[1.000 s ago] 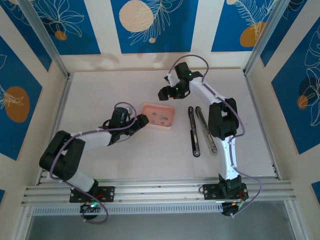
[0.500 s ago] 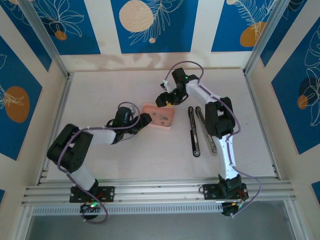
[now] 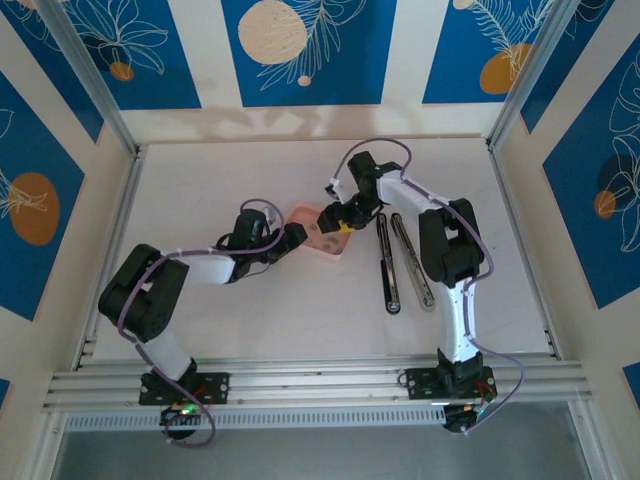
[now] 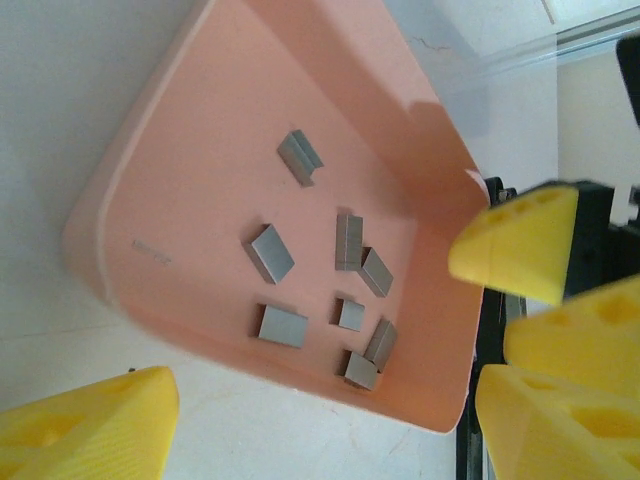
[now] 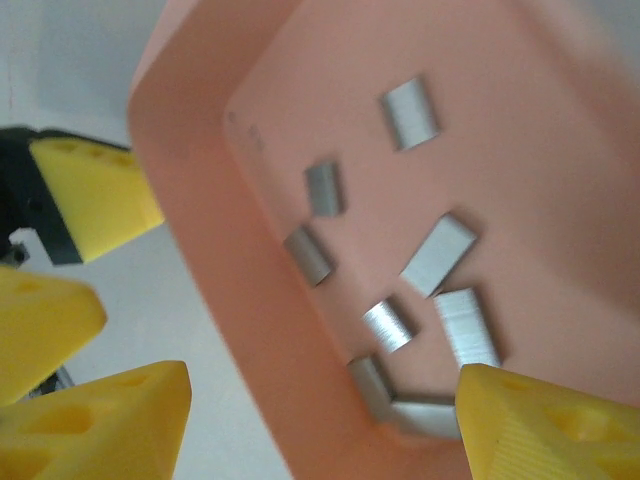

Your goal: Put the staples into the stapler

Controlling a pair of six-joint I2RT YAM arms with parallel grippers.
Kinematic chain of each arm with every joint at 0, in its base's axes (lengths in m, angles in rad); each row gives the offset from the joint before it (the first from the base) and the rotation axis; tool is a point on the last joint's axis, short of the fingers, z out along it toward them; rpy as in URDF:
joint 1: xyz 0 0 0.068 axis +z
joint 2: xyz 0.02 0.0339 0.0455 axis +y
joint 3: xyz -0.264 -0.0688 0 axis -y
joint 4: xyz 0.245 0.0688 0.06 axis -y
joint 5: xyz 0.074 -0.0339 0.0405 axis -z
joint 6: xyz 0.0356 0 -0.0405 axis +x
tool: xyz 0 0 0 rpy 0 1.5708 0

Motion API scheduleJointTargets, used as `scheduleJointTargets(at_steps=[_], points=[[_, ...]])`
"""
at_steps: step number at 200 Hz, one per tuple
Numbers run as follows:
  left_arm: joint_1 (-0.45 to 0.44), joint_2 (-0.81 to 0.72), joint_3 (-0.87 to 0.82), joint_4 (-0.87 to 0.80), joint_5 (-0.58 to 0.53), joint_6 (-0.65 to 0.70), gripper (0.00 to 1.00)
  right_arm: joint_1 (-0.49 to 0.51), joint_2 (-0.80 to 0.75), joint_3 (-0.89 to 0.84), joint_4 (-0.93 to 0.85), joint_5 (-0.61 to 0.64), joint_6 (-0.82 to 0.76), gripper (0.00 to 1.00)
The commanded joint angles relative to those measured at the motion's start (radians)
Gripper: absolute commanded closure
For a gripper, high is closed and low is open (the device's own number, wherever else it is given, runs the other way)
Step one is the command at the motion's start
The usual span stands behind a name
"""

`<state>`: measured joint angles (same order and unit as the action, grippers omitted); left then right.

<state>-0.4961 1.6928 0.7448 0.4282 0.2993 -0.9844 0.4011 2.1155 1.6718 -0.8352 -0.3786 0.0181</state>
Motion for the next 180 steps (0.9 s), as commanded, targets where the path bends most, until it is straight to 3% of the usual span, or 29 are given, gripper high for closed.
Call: scheduleJointTargets(at_steps=[1, 37, 80, 132, 180], points=[[-0.011, 0.004, 0.026, -0.011, 0.013, 0.033, 0.22, 0.012, -0.102, -0.037, -0.032, -0.034, 0.03, 0.29], [-0.012, -0.011, 0.018, -0.032, 0.012, 0.041, 0.22, -0.016, -0.145, -0.016, -0.005, 0.034, 0.042, 0.25], [-0.012, -0.028, 0.004, -0.039, -0.006, 0.049, 0.22, -0.039, -0.026, 0.14, -0.004, 0.144, 0.007, 0.23], [-0.012, -0.027, 0.01, -0.038, -0.01, 0.055, 0.22, -0.041, 0.151, 0.315, -0.05, 0.13, -0.018, 0.23], [-0.012, -0.02, 0.032, -0.063, -0.006, 0.073, 0.22, -0.024, 0.17, 0.284, -0.078, 0.07, -0.026, 0.24]])
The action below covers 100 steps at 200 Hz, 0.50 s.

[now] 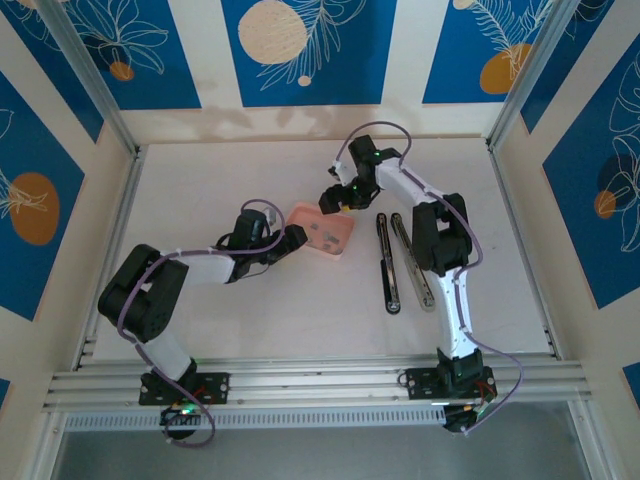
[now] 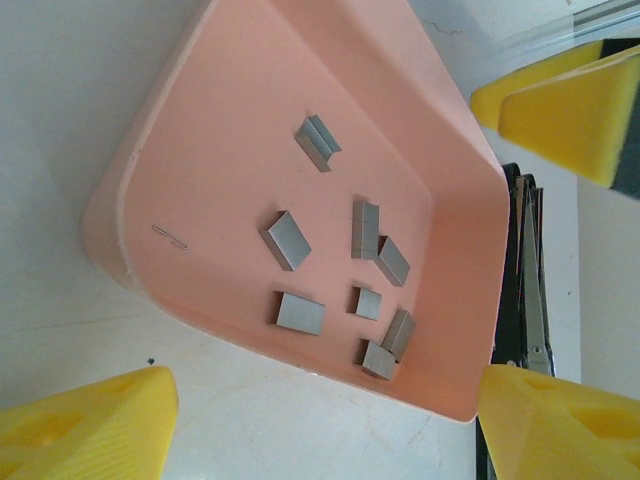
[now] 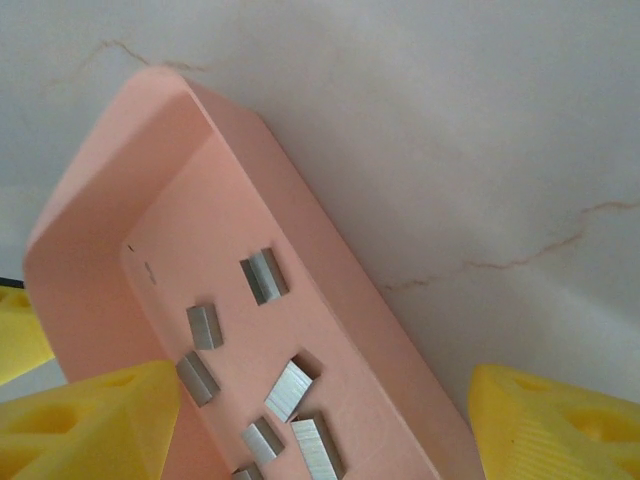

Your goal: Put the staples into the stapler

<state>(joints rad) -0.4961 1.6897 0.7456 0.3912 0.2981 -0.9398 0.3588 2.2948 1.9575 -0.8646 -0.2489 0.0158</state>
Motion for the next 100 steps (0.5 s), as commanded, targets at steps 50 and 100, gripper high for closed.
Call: scheduleJointTargets(at_steps=[50, 100], points=[[-0.014, -0.003, 0.051, -0.018, 0.02, 0.027, 0.22, 0.026, -0.111, -0.179, -0.003, -0.089, 0.005, 0.27], [-0.044, -0.003, 0.051, -0.003, 0.031, 0.018, 0.22, 0.042, -0.259, -0.364, 0.068, -0.103, 0.091, 0.3]])
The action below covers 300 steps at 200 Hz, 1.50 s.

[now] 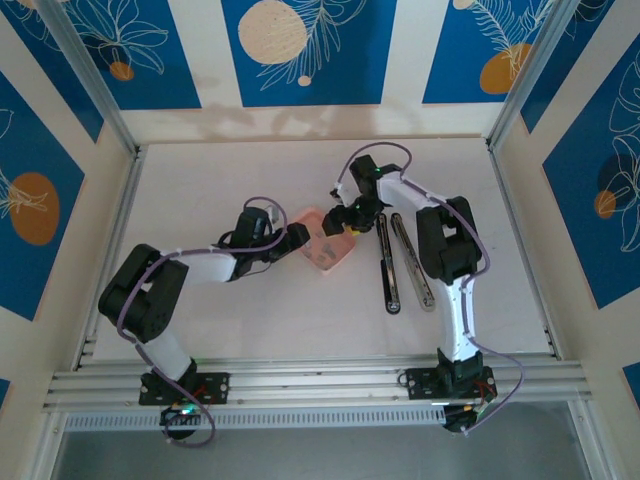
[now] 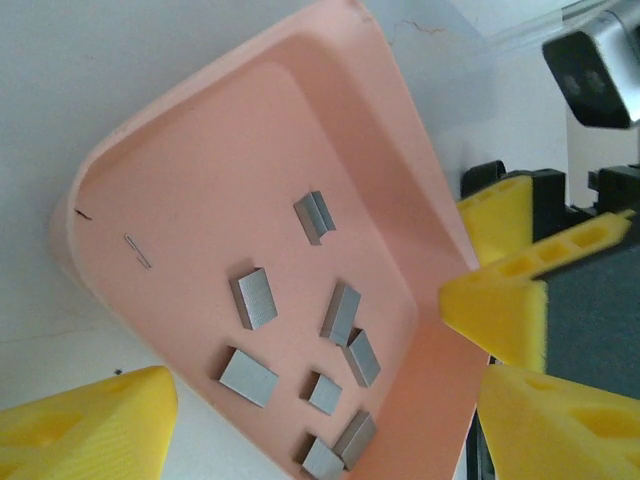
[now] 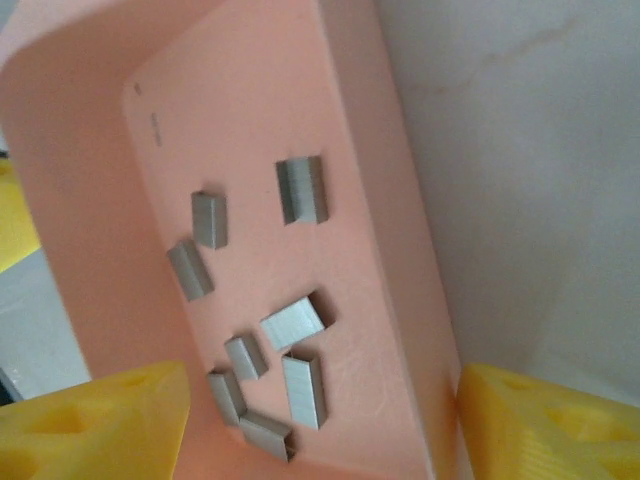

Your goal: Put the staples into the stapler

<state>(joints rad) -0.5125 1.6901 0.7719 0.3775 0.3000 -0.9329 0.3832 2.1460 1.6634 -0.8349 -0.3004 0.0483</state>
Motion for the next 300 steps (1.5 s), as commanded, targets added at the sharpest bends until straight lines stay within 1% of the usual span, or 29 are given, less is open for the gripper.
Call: scheduleJointTargets(at_steps=[1, 64, 85, 111, 146, 179, 192, 213, 246, 276, 300], points=[[-0.029, -0.004, 0.024, 0.01, 0.029, 0.011, 0.22, 0.018, -0.112, -0.075, 0.041, -0.051, 0.06, 0.3], [-0.087, -0.054, -0.037, 0.005, 0.026, 0.003, 0.22, 0.085, -0.297, -0.369, 0.143, -0.005, 0.175, 0.3], [-0.106, -0.08, -0.069, -0.001, 0.017, 0.0, 0.22, 0.101, -0.355, -0.458, 0.164, 0.039, 0.214, 0.3], [-0.125, -0.12, -0.109, -0.013, 0.001, -0.009, 0.22, 0.103, -0.427, -0.51, 0.16, 0.116, 0.257, 0.28], [-0.126, -0.211, -0.169, -0.048, -0.043, -0.004, 0.22, 0.107, -0.507, -0.481, 0.073, 0.244, 0.301, 0.28], [-0.122, -0.316, -0.214, -0.123, -0.107, 0.028, 0.22, 0.156, -0.549, -0.419, -0.021, 0.355, 0.367, 0.3], [-0.117, -0.36, -0.239, -0.137, -0.136, 0.037, 0.22, 0.184, -0.554, -0.4, -0.043, 0.376, 0.43, 0.33], [-0.108, -0.425, -0.272, -0.163, -0.193, 0.063, 0.21, 0.222, -0.549, -0.386, -0.055, 0.379, 0.601, 0.36], [-0.099, -0.515, -0.304, -0.237, -0.29, 0.133, 0.21, 0.284, -0.495, -0.37, -0.043, 0.379, 0.813, 0.41], [-0.095, -0.58, -0.328, -0.282, -0.342, 0.201, 0.21, 0.314, -0.396, -0.316, -0.059, 0.377, 0.902, 0.48], [-0.093, -0.619, -0.354, -0.298, -0.365, 0.221, 0.2, 0.321, -0.312, -0.276, -0.08, 0.377, 0.942, 0.5]])
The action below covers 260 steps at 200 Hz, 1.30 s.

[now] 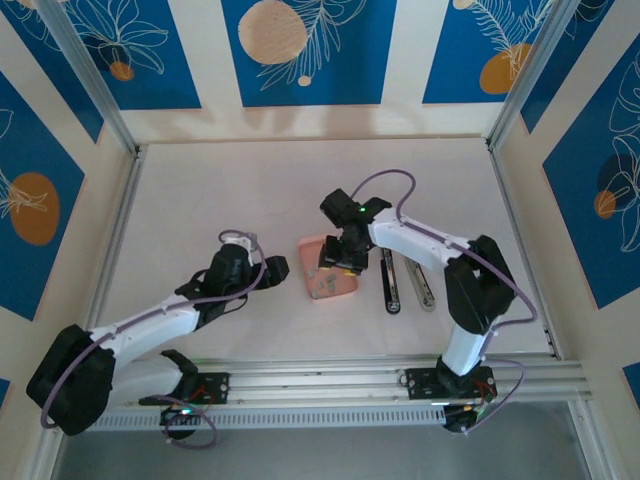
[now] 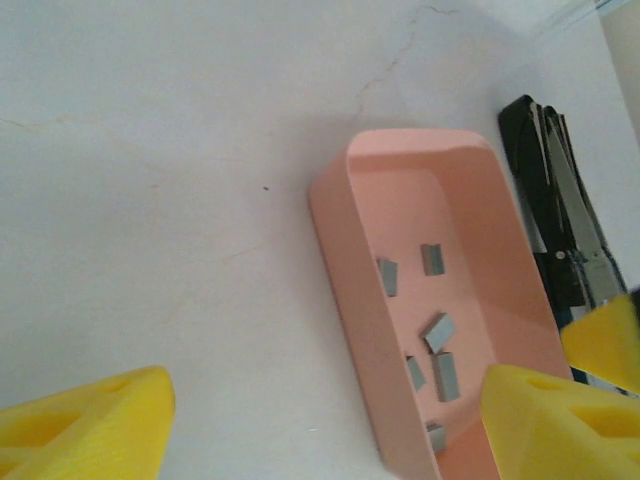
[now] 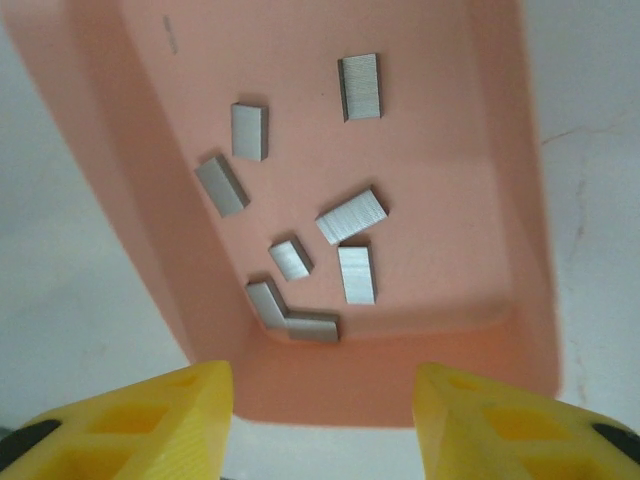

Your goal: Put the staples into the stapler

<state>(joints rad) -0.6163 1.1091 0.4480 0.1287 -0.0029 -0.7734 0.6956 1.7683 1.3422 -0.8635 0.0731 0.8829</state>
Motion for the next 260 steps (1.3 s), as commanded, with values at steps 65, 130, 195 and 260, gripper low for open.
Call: scheduleJointTargets(at_steps=[65, 130, 195, 260], points=[[0.017, -0.048, -0.076, -0.016, -0.061, 0.072, 0.2, 0.005, 0.213, 0.119, -0.067, 0.005, 0.125, 0.53], [0.032, -0.022, -0.067, -0.005, -0.048, 0.093, 0.2, -0.001, 0.287, 0.152, -0.062, 0.005, 0.123, 0.57], [0.042, 0.014, -0.04, -0.001, -0.021, 0.102, 0.2, -0.022, 0.328, 0.175, -0.062, 0.031, 0.092, 0.68], [0.044, 0.021, -0.038, -0.001, -0.016, 0.096, 0.2, -0.016, 0.345, 0.193, -0.079, 0.033, 0.062, 0.71]])
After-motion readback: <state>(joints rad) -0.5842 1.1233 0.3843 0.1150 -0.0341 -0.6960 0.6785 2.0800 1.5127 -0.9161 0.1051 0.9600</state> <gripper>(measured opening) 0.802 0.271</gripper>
